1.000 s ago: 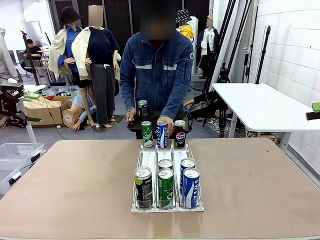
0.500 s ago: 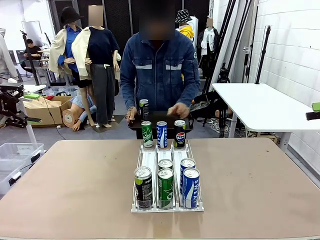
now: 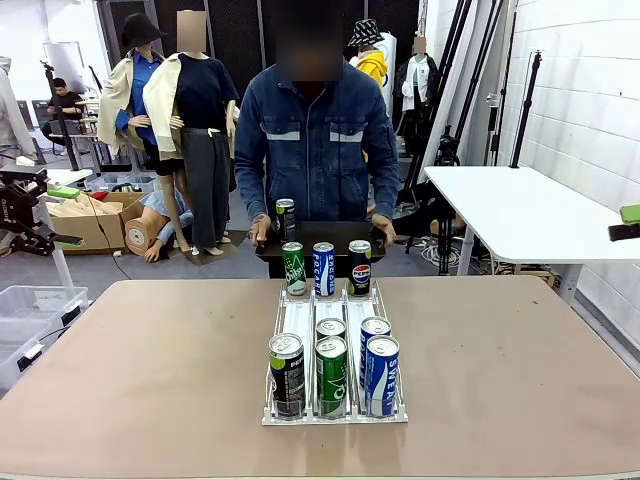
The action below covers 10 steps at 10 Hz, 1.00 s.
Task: Retrieve and hand over the desired beverage to the person.
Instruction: Pick up another can of the same type that the person held from the Automatic Can Dispenser.
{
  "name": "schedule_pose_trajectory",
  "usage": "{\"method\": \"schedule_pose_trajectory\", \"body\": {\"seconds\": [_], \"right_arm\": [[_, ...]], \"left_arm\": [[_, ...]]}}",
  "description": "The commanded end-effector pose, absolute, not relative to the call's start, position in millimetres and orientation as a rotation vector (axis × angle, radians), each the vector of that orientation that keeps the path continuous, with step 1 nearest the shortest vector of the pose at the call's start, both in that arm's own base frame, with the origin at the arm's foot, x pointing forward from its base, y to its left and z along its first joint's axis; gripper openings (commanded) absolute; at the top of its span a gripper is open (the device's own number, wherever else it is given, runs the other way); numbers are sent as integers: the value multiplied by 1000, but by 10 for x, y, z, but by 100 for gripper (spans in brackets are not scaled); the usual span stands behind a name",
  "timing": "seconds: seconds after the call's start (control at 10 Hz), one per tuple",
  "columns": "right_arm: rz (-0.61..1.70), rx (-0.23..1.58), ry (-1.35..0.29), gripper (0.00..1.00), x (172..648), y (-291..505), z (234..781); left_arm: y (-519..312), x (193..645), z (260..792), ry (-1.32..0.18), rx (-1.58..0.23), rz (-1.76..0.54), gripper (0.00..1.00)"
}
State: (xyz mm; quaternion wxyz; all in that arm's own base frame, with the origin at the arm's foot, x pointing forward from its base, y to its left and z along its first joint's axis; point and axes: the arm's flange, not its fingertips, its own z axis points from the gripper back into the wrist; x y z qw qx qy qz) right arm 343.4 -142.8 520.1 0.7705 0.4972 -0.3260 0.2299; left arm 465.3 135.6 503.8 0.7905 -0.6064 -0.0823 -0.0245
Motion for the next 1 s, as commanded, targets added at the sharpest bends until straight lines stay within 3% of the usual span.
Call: {"method": "schedule_pose_trajectory", "body": {"seconds": [0.0,0.5,0.9], "right_arm": [[494,1065,-628,100,3446,-1167,5302],[551,957,-444,100,3555,-208,5464],[510,767,-250,100,3789,700,5518]], "left_arm": [[1356,4640,5039,-187,-1300,-46,100],[1356,4640,5039,-187,-1300,-46,100],[1356,4640,5039,-187,-1300,-46,100]]}}
